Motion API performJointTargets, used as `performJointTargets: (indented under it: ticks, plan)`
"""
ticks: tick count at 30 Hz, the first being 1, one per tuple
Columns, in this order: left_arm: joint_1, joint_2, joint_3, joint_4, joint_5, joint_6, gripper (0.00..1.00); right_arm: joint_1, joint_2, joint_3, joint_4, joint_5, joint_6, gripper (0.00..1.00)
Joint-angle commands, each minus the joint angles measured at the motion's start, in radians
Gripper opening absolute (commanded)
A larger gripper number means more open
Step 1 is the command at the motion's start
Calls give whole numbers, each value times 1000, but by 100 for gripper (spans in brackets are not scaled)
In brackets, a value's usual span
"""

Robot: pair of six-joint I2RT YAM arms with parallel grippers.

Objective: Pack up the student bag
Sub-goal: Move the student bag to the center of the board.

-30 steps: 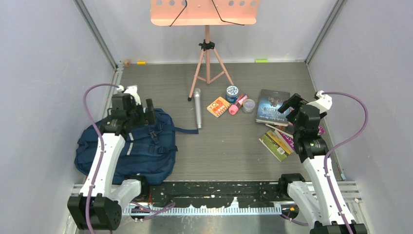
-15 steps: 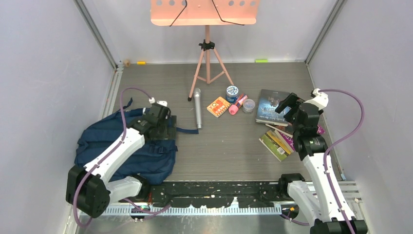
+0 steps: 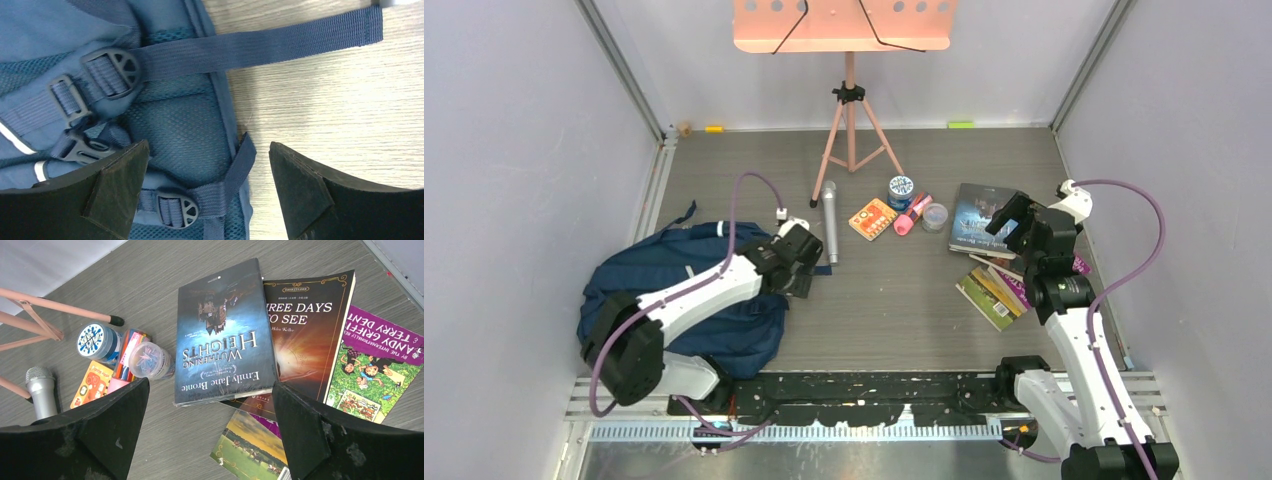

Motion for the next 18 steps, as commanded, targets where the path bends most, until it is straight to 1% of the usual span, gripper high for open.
performJointTargets:
  ticks: [1, 4, 9, 13, 15, 18]
  plan:
    - [-39, 64, 57, 23, -66, -23, 92, 4, -1, 54, 12, 15, -9, 100]
    - [-48, 98, 53, 28, -88, -27, 87, 3, 1, 54, 9, 17, -9, 100]
    - [-48, 173, 67, 3, -126, -41, 87, 4, 5, 56, 7, 14, -8, 100]
    - [-46, 217, 77, 19, -104, -33, 87, 3, 7, 58, 5, 12, -8, 100]
    - [-46, 258, 99, -6, -96, -40, 83, 3, 7, 60, 2, 13, -9, 100]
    - [-46, 307, 131, -45, -102, -57, 70, 2, 2, 61, -3, 17, -11, 100]
